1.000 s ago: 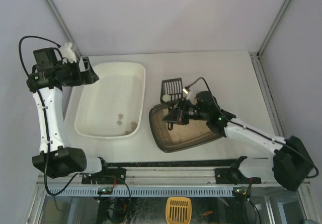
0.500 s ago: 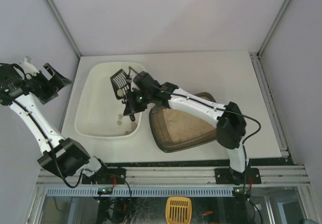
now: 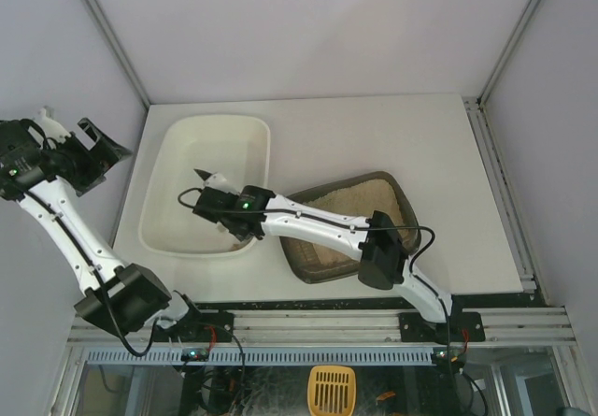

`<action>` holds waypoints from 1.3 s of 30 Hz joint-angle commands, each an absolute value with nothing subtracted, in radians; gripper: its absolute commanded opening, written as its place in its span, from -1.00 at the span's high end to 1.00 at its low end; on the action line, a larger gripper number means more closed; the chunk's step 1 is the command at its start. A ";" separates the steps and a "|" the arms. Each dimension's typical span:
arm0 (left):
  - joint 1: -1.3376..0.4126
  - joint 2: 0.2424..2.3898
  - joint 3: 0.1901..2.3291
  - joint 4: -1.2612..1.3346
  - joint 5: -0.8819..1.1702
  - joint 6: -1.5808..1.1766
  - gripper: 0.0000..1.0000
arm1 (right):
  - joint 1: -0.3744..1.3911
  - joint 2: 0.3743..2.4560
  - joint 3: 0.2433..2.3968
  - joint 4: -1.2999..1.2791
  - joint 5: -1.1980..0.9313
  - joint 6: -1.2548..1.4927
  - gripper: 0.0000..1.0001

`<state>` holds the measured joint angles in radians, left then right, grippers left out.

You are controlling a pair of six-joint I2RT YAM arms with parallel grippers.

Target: Clean the litter box

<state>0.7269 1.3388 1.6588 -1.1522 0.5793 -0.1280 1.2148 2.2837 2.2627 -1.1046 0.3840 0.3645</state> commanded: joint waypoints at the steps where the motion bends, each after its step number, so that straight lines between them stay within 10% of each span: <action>1: 0.731 1.289 1.655 -1.094 0.545 -0.150 -1.00 | 1.236 2.260 2.330 -1.141 0.638 0.237 1.00; 12: 0.696 1.217 1.606 -1.026 0.527 -0.108 -0.99 | 1.177 2.134 2.280 -1.089 0.481 0.317 1.00; 20: 0.455 1.159 1.569 -1.080 0.690 0.146 -0.99 | 0.890 1.572 1.572 -0.666 -0.025 0.586 1.00; 39: -0.982 1.428 1.360 -0.892 0.064 0.373 -0.99 | 0.366 0.831 1.033 -0.698 -0.178 0.745 1.00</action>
<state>-0.8722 1.3911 1.4033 -0.9752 0.1467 0.3054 0.4149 0.9009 1.0382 -0.7052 -0.1196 0.7219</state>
